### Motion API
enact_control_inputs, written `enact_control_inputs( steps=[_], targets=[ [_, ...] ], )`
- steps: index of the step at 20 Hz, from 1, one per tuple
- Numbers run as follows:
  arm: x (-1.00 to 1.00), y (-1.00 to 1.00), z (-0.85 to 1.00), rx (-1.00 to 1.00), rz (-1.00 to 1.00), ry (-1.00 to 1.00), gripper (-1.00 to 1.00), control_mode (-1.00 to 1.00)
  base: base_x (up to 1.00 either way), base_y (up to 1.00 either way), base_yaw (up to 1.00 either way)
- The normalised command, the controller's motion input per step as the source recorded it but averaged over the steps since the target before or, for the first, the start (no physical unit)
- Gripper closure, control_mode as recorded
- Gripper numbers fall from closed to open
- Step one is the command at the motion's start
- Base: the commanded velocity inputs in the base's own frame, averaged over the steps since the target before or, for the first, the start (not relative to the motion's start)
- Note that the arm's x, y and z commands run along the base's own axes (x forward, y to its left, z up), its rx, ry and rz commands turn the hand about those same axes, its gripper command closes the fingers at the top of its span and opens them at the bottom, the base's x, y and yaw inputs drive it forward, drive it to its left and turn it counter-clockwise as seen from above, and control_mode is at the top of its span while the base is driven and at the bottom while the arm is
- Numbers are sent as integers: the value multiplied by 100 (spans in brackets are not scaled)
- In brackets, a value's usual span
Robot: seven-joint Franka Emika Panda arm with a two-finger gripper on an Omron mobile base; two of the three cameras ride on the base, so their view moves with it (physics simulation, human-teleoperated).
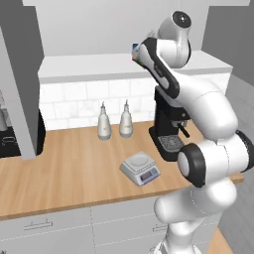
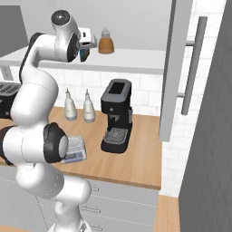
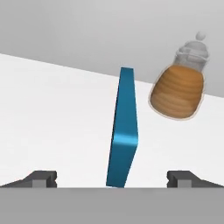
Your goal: Pick the boxed food and place it on the digital scale for weighing, and close the cabinet.
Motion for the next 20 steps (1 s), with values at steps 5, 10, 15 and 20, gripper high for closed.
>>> enact_control_inputs(
  steps=[5,10,15,20],
  targets=[
    [30,1,-1,0,0,0,-100,-100,0,0,0],
    [15,-1,0,0,0,0,-100,-100,0,0,0],
    [9,0,0,0,0,0,-100,-100,0,0,0],
    [28,0,-3,0,0,1,-100,-100,0,0,0]
  ],
)
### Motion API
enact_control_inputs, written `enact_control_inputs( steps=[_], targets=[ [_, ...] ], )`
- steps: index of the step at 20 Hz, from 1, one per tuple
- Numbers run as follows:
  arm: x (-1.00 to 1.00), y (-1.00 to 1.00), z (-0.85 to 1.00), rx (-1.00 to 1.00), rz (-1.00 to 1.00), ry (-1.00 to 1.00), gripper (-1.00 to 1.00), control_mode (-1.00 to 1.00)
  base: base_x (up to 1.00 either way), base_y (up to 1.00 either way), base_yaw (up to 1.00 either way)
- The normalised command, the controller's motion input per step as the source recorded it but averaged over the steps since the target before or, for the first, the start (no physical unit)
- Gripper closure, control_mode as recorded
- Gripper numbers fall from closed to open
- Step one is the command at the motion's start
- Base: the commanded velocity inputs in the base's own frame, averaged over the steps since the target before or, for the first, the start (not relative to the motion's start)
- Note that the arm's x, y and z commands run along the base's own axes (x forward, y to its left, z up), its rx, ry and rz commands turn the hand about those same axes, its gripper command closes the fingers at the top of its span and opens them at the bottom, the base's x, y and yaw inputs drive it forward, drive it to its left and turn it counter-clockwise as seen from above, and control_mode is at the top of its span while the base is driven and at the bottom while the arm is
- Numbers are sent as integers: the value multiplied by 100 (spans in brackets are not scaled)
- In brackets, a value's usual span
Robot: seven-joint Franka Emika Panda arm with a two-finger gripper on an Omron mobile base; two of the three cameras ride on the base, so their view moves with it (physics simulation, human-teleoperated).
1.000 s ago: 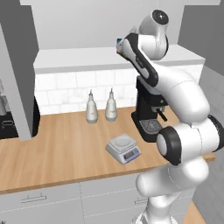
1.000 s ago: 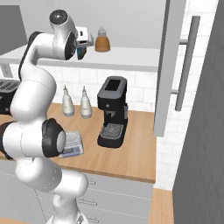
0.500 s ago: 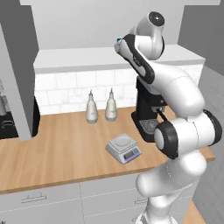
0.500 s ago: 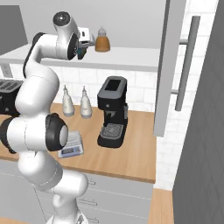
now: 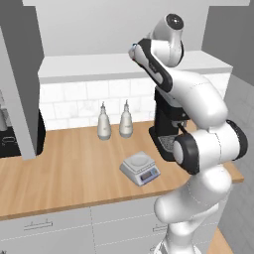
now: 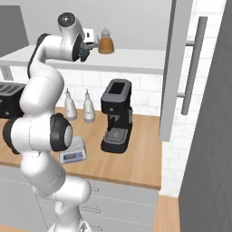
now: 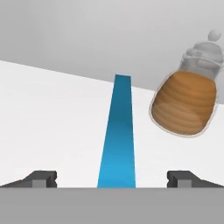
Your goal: Pick the boxed food and place it on the digital scale for weighing, and close the cabinet.
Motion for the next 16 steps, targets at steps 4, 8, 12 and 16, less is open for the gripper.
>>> enact_control_inputs(
  steps=[4,8,12,16],
  targets=[
    [20,0,-1,0,0,0,-100,-100,0,0,0],
    [0,0,0,0,0,0,-100,-100,0,0,0],
    [0,0,0,0,0,0,100,-100,0,0,0],
    [0,0,0,0,0,0,100,-100,0,0,0]
  ],
)
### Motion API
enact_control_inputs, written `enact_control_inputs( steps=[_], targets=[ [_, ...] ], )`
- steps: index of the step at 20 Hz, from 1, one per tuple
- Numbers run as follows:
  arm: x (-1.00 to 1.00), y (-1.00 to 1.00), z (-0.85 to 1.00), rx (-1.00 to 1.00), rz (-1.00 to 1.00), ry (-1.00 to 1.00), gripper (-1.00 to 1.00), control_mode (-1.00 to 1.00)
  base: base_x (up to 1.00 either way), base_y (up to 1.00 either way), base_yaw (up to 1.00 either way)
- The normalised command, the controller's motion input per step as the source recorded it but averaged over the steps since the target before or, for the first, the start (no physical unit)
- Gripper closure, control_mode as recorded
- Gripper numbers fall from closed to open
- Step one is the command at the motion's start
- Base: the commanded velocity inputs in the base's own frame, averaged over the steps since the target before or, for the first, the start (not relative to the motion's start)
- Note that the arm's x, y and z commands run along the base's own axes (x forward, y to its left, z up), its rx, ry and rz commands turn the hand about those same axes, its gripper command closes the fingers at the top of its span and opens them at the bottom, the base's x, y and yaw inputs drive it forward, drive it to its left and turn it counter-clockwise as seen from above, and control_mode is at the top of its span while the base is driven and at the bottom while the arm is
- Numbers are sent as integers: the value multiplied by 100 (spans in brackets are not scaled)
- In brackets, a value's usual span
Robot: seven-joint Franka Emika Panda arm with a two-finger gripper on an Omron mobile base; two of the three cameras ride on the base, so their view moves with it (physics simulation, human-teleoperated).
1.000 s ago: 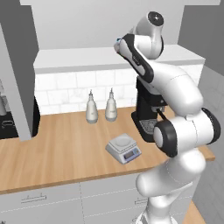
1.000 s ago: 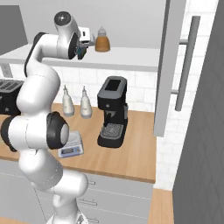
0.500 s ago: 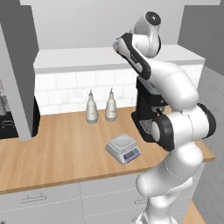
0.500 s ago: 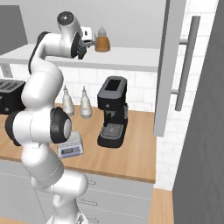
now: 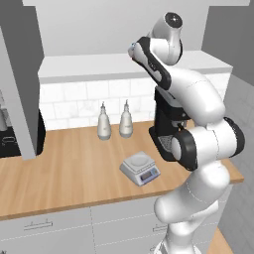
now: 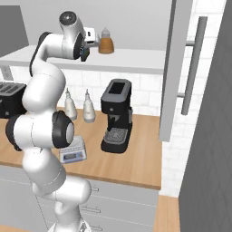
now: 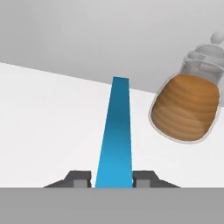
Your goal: Pick the boxed food and place it on the digital scale for weighing, and close the cabinet.
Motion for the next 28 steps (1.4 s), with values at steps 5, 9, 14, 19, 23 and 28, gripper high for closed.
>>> enact_control_inputs(
  steps=[5,9,14,19,23,28],
  targets=[
    [-11,0,0,0,0,0,100,-100,0,0,0],
    [-88,-11,0,1,1,0,100,-100,0,0,0],
    [-100,-20,-8,3,5,-1,100,-100,0,0,0],
    [-100,-10,-12,3,9,-5,100,-100,0,0,0],
    [-100,0,-15,1,16,-1,100,-100,0,0,0],
    [-59,0,-45,-1,19,3,100,-100,0,0,0]
  ],
)
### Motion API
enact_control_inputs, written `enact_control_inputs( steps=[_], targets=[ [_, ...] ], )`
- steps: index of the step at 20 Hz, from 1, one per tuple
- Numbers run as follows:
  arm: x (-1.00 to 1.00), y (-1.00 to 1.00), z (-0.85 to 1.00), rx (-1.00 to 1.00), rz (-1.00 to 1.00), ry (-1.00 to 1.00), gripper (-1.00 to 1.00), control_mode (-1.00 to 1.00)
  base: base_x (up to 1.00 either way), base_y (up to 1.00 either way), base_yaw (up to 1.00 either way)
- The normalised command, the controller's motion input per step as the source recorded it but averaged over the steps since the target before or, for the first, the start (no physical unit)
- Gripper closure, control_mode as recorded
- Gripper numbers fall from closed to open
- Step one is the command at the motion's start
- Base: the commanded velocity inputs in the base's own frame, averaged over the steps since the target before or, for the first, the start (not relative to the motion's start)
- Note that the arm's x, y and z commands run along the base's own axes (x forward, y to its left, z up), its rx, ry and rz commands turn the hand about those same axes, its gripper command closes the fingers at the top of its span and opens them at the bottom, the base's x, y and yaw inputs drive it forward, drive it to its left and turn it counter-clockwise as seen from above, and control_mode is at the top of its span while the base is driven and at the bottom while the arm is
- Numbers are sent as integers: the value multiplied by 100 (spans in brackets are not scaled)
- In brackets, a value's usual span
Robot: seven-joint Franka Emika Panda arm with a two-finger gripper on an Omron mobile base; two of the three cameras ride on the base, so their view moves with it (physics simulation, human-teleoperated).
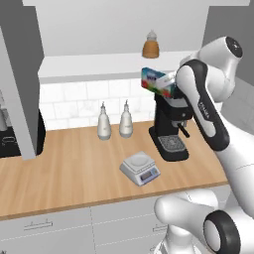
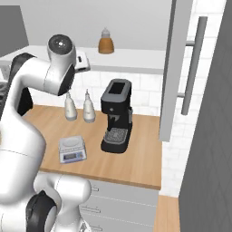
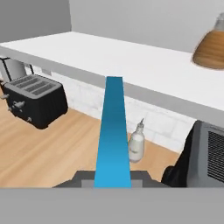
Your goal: Pick the boxed food and place it on the digital scale for weighing, and close the cabinet.
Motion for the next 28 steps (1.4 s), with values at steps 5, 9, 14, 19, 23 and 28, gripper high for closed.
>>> enact_control_inputs(
  steps=[5,9,14,19,23,28],
  targets=[
    [-3,0,-68,-10,20,9,100,-100,0,0,0],
    [0,1,-75,-16,15,10,100,-100,0,0,0],
    [0,15,-78,-16,11,11,100,-100,0,0,0],
    [2,18,-60,-11,5,2,100,-100,0,0,0],
    [16,16,-56,-7,4,0,100,-100,0,0,0],
    [37,16,-40,-4,1,4,100,-100,0,0,0]
  ],
)
